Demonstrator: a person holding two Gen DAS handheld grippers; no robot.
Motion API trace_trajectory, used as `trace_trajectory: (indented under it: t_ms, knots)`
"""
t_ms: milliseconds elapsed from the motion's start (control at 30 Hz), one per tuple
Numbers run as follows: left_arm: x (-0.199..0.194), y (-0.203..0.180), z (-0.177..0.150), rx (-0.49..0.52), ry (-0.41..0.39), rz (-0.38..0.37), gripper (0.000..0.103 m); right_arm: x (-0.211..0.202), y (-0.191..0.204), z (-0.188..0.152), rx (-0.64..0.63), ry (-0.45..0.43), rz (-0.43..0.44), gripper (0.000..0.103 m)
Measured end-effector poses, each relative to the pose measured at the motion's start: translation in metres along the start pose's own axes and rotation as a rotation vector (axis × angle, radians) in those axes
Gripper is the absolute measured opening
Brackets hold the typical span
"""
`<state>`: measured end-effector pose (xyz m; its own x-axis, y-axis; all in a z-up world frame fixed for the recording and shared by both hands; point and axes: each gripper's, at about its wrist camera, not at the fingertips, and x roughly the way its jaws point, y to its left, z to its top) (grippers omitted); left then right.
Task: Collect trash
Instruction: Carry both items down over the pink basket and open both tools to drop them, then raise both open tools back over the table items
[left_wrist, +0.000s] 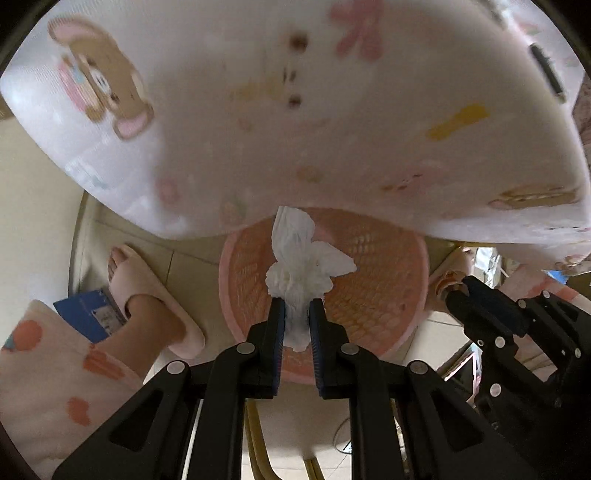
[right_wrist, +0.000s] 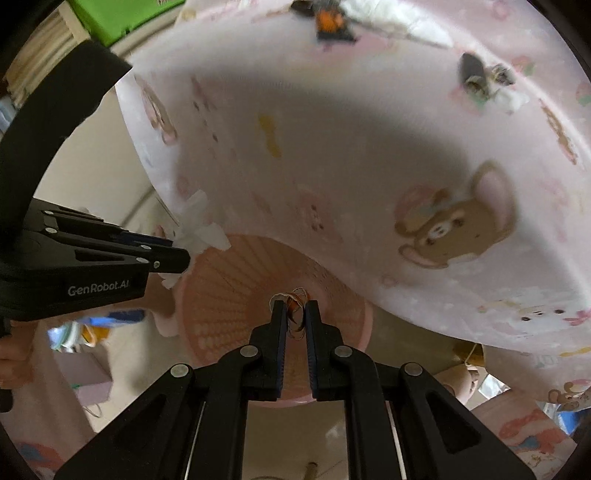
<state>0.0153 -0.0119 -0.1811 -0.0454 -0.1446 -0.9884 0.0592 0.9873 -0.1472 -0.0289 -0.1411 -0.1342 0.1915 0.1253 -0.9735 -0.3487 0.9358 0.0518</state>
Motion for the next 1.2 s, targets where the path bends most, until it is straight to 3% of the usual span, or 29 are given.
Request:
trace_trajectory:
  t_ms: [300, 600, 767, 833, 867, 933, 1200]
  knots:
    - [0.03, 0.004, 0.004, -0.032, 0.077, 0.021, 0.013, 0.033, 0.013, -0.008, -0.017, 0.085, -0.018, 0.011]
    - [0.046, 0.008, 0.003, -0.043, 0.107, 0.046, 0.013, 0.045, 0.018, -0.012, -0.041, 0.111, -0.047, 0.011]
    - [0.043, 0.011, 0.005, -0.049, 0.083, 0.071, 0.044, 0.051, 0.017, -0.012, -0.041, 0.121, -0.062, 0.018]
    - [0.042, 0.013, 0.005, -0.052, 0.08, 0.076, 0.049, 0.051, 0.016, -0.013, -0.038, 0.119, -0.062, 0.026]
    - [0.041, 0.014, 0.006, -0.057, 0.078, 0.074, 0.055, 0.051, 0.015, -0.013, -0.037, 0.116, -0.065, 0.036]
    - [0.039, 0.015, 0.006, -0.063, 0.07, 0.077, 0.06, 0.048, 0.016, -0.013, -0.04, 0.102, -0.075, 0.049]
    - [0.016, 0.013, 0.009, -0.047, -0.002, 0.104, 0.067, 0.043, 0.011, -0.01, -0.018, 0.081, -0.08, 0.056]
